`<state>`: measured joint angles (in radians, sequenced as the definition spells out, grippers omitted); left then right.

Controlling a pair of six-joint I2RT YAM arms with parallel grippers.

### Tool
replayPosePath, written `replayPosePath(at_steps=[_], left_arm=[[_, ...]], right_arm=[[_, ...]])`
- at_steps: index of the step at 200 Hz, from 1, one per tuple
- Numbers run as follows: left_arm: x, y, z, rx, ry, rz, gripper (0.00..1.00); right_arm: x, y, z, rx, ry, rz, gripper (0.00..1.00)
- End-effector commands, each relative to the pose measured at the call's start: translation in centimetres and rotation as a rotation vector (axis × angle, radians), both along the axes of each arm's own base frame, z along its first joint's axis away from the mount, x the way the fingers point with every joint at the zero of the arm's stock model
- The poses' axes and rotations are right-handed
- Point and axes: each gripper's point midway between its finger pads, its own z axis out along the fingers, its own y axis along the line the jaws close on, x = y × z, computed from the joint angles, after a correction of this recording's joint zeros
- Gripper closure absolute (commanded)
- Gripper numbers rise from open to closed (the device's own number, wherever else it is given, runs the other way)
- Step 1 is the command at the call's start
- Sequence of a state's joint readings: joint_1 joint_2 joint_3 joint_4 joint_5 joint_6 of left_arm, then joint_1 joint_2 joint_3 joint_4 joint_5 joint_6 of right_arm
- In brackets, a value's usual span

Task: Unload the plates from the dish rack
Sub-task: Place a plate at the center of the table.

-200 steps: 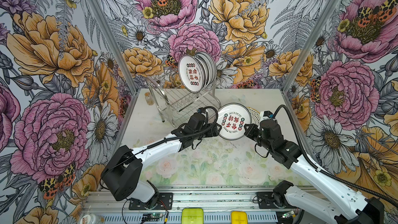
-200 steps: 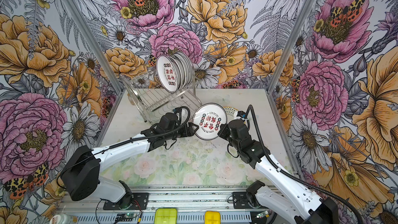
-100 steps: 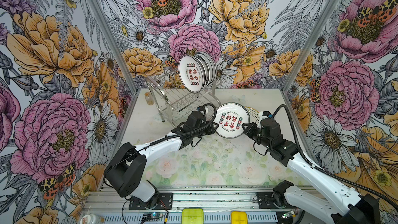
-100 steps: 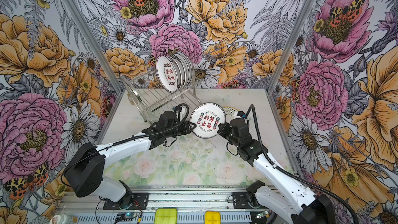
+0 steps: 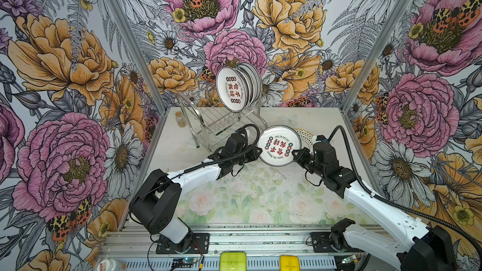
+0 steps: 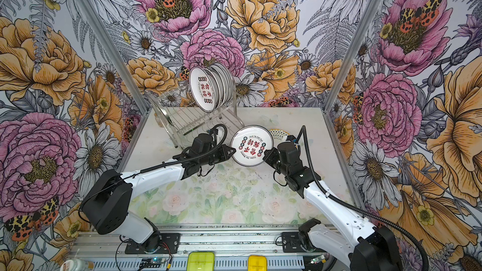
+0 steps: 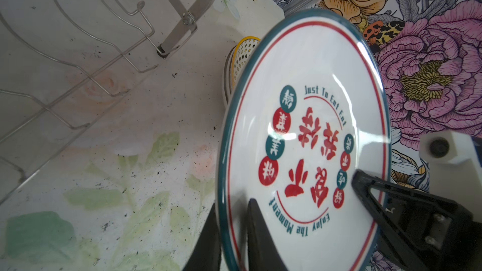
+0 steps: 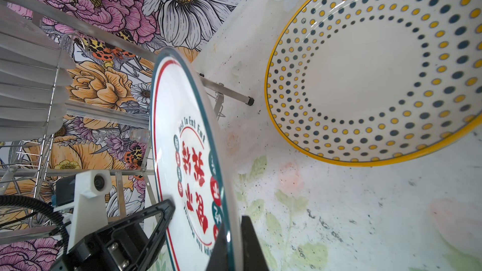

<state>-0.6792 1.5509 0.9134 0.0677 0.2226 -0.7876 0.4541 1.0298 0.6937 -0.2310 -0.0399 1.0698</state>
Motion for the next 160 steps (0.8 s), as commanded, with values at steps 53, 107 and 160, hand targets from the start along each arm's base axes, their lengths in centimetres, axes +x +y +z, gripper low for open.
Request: replayPosePath(at_steps=[53, 107, 160], left_arm=[[-2.5, -1.7, -0.6, 0.025, -0.017, -0.144, 1.00], [-2.8, -1.8, -0.5, 0.043, -0.019, -0.144, 1.00], [-3.0, -1.6, -0.9, 0.065, 0.002, -0.140, 1.00]], right_arm=[[0.2, 1.6, -0.5, 0.019, -0.007, 0.094, 0.68], [0.3, 0.4, -2.5, -0.002, 0.038, 0.061, 0.55], [0.1, -2.4, -5.0, -0.042, 0.101, -0.021, 0.44]])
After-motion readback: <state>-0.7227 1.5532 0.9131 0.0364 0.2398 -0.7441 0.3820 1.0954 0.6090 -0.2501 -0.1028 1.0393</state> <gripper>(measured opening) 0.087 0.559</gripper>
